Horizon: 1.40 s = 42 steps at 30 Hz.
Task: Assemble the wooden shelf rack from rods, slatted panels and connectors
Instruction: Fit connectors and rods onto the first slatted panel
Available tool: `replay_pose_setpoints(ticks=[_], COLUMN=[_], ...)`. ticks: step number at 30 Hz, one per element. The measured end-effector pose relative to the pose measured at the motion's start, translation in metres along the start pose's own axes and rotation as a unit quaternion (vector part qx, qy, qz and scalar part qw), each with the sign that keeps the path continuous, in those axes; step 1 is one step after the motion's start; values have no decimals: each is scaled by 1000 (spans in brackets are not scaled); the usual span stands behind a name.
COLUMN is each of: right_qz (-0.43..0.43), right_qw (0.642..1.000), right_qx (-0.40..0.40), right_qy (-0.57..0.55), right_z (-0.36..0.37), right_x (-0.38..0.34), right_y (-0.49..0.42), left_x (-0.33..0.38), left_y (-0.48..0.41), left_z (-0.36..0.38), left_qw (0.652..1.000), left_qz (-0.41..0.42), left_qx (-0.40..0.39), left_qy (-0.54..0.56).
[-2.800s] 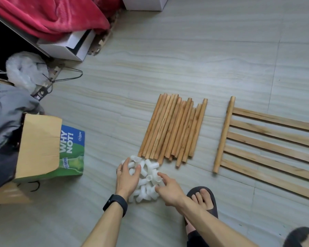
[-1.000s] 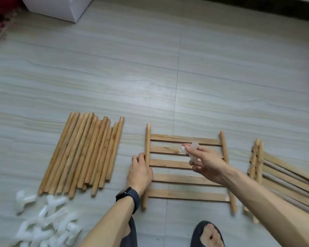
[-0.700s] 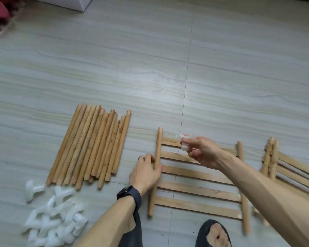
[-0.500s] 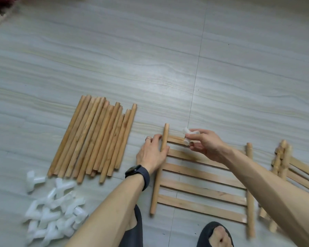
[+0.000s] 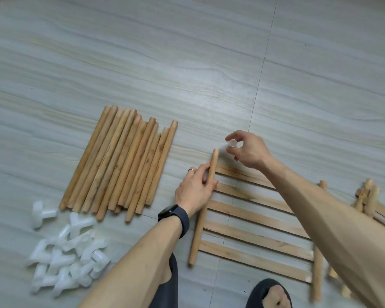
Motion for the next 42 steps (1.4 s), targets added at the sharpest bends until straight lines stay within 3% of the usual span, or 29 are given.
replay_pose_setpoints(ticks=[9, 20, 30, 34, 38, 40, 42], right_qz=[-27, -13, -48, 25, 94, 90, 65], right_qw=[981, 993, 996, 997, 961, 962, 985], right_qx=[-83, -77, -10, -18, -28, -24, 8], right_qy=[173, 91, 79, -74, -257, -255, -159], right_z=[4, 6, 25, 26, 30, 32, 34], right_x=[-26, -24, -16, -12, -12, -12, -12], right_y=[-24, -25, -4, -9, -15, -17, -19], left_x=[-3, 0, 4, 4, 1, 1, 1], left_y=[-2, 2, 3, 5, 6, 6, 5], left_z=[2, 4, 8, 9, 8, 6, 6], left_qw=[1000, 1000, 999, 999, 1000, 1000, 1000], left_qz=[-6, -15, -22, -16, 1, 3, -1], left_qx=[-4, 1, 17, 17, 11, 5, 1], left_qy=[4, -21, -20, -29, -22, -20, -21])
Point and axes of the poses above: each hand's wrist, its own y-axis away from the middle knuckle, its own z-axis out of the palm, x = y × z, the point moved 1 cm from there along -y, towards the middle knuckle, and after that the axes turned 3 degrees about -x, right-handed, at the moved point
